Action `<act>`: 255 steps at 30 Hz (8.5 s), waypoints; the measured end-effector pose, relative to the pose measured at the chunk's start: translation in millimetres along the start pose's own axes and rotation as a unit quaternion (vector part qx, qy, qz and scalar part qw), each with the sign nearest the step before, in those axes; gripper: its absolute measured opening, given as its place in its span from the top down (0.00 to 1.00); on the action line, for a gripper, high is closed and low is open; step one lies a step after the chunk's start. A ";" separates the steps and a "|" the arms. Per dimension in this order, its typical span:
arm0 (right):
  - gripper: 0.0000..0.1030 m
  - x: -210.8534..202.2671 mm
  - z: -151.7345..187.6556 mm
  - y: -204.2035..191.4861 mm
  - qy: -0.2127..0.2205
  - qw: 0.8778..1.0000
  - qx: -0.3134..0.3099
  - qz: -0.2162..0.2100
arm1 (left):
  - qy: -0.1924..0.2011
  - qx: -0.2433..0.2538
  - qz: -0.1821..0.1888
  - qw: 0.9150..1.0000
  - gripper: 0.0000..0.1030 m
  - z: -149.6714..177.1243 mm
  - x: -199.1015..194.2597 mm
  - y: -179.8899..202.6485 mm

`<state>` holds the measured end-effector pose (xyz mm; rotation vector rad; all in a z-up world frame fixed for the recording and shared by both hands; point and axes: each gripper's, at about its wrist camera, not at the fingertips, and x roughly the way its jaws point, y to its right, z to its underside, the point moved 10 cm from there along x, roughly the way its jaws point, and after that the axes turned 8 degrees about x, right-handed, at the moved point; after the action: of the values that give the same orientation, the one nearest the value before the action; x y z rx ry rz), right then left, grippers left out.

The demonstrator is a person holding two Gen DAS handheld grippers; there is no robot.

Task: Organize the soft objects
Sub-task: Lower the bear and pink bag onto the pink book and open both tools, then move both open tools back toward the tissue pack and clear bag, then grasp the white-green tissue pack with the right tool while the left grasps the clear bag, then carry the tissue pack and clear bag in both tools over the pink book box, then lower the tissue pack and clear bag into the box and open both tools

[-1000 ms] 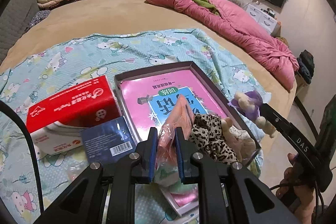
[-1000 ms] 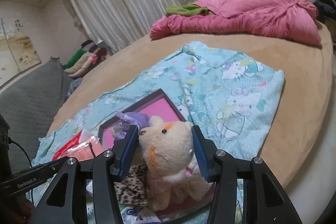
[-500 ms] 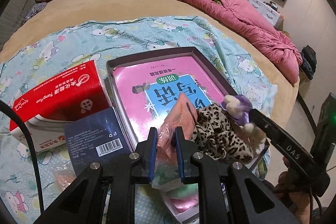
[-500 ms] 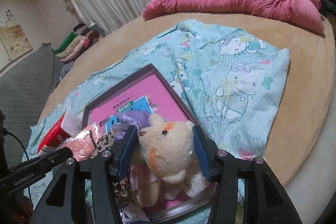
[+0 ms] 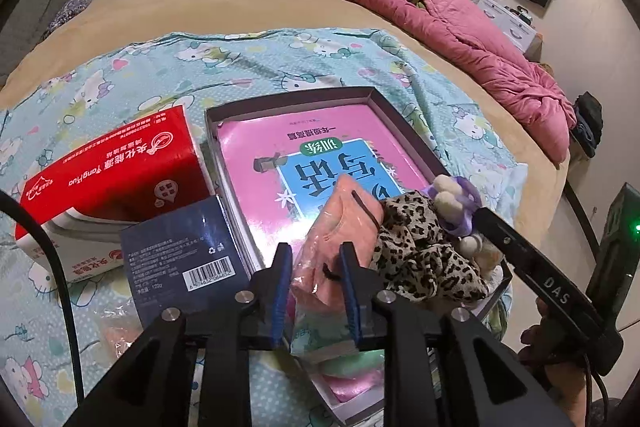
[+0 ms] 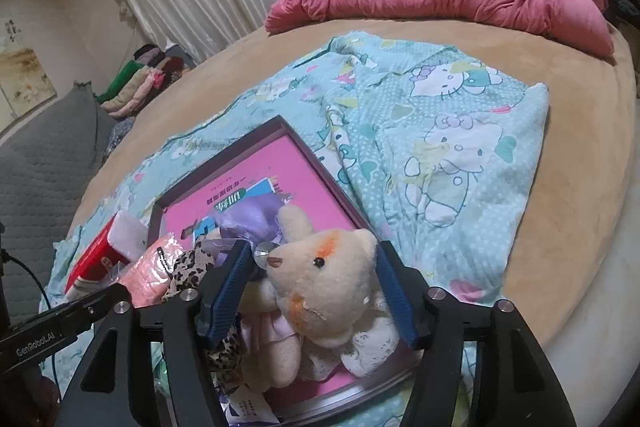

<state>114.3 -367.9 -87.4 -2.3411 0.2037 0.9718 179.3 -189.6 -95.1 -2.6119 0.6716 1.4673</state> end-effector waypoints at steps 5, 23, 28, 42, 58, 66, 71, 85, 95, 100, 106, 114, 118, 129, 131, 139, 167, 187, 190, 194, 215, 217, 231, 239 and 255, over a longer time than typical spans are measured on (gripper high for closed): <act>0.28 -4.7 -3.6 -1.5 0.010 1.000 -0.004 0.001 | -0.003 -0.006 0.000 1.000 0.61 2.3 -0.7 -3.4; 0.25 -49.7 -8.7 -51.4 0.073 0.994 -0.084 -0.022 | 0.026 0.003 -0.004 1.000 0.48 4.7 -38.3 -8.0; 0.25 -56.5 0.5 -71.2 0.063 0.993 -0.091 -0.043 | 0.039 0.005 -0.019 0.999 0.44 7.6 -56.6 -17.9; 0.25 -74.8 61.9 -159.4 0.007 0.981 -0.153 -0.119 | 0.062 -0.054 -0.056 0.995 0.41 31.7 -103.7 -97.2; 0.25 -73.1 143.2 -222.4 -0.065 0.954 -0.247 -0.154 | 0.059 -0.100 -0.058 0.992 0.40 64.4 -124.6 -152.4; 0.24 -49.2 179.8 -220.6 -0.124 0.943 -0.265 -0.155 | 0.030 -0.104 -0.043 0.993 0.40 80.4 -104.0 -155.6; 0.24 -32.2 205.4 -220.4 -0.159 0.932 -0.284 -0.157 | 0.009 -0.109 -0.034 0.993 0.40 91.1 -83.2 -157.6; 0.17 5.2 250.1 -231.0 -0.186 0.895 -0.368 -0.168 | -0.017 -0.123 -0.008 0.992 0.40 101.4 -46.5 -166.4; 0.17 23.5 269.0 -231.8 -0.205 0.878 -0.400 -0.165 | -0.038 -0.128 0.035 0.990 0.40 101.0 -16.5 -152.4; 0.19 27.6 270.5 -230.7 -0.202 0.877 -0.402 -0.167 | -0.044 -0.140 0.062 0.987 0.40 98.1 -5.4 -148.1; 0.27 28.2 266.6 -228.5 -0.201 0.878 -0.399 -0.171 | -0.049 -0.153 0.114 0.980 0.56 96.3 6.8 -135.3; 0.28 14.4 253.7 -226.2 -0.182 0.879 -0.401 -0.184 | -0.017 -0.149 0.090 0.985 0.58 88.3 -14.9 -139.1; 0.28 -10.3 253.7 -230.2 -0.156 0.876 -0.412 -0.196 | 0.014 -0.139 0.057 0.989 0.58 79.4 -49.6 -146.5; 0.28 -60.1 196.6 -220.9 -0.077 0.895 -0.382 -0.217 | 0.078 -0.117 0.011 0.990 0.58 47.1 -120.9 -150.8; 0.28 -69.5 179.0 -214.7 -0.058 0.904 -0.365 -0.214 | 0.084 -0.109 0.008 0.990 0.58 42.7 -128.5 -146.2; 0.28 -87.0 91.1 -185.3 0.023 0.950 -0.256 -0.176 | 0.084 -0.064 0.009 0.994 0.58 20.6 -133.9 -102.1; 0.28 -58.9 1.5 -66.5 0.058 0.990 -0.116 -0.051 | 0.008 0.075 -0.016 0.997 0.58 -18.3 -30.0 11.4; 0.27 -16.5 22.5 -65.3 0.007 0.987 -0.160 -0.021 | -0.045 0.081 0.003 0.996 0.58 -27.2 45.5 9.4; 0.27 -6.9 27.8 -68.9 0.001 0.984 -0.180 -0.012 | -0.053 0.074 0.011 0.996 0.57 -25.2 51.1 8.2; 0.25 1.7 34.2 -76.1 0.004 0.977 -0.214 -0.001 | -0.058 0.057 0.021 0.996 0.57 -21.7 57.2 4.7; 0.22 2.6 39.3 -92.8 0.029 0.961 -0.275 0.001 | -0.055 0.036 0.025 0.998 0.51 -21.0 49.5 -5.4; 0.22 5.8 42.6 -94.5 0.024 0.959 -0.284 0.004 | -0.054 0.036 0.024 0.998 0.51 -21.1 48.8 -5.5; 0.17 11.9 47.1 -94.7 0.017 0.956 -0.293 0.002 | -0.044 0.022 0.035 0.998 0.48 -25.9 42.7 -9.0; 0.15 23.7 39.3 -95.5 0.020 0.958 -0.288 -0.004 | -0.032 0.010 0.045 0.998 0.43 -30.6 34.3 -12.9; 0.15 -2.0 34.2 -103.9 0.047 0.960 -0.274 -0.037 | 0.007 0.016 0.018 1.000 0.36 -34.9 -11.5 -23.2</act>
<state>128.8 -263.8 -57.1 -2.8752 -0.1370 0.9699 211.4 -174.2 -70.1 -2.6013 0.7418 1.4366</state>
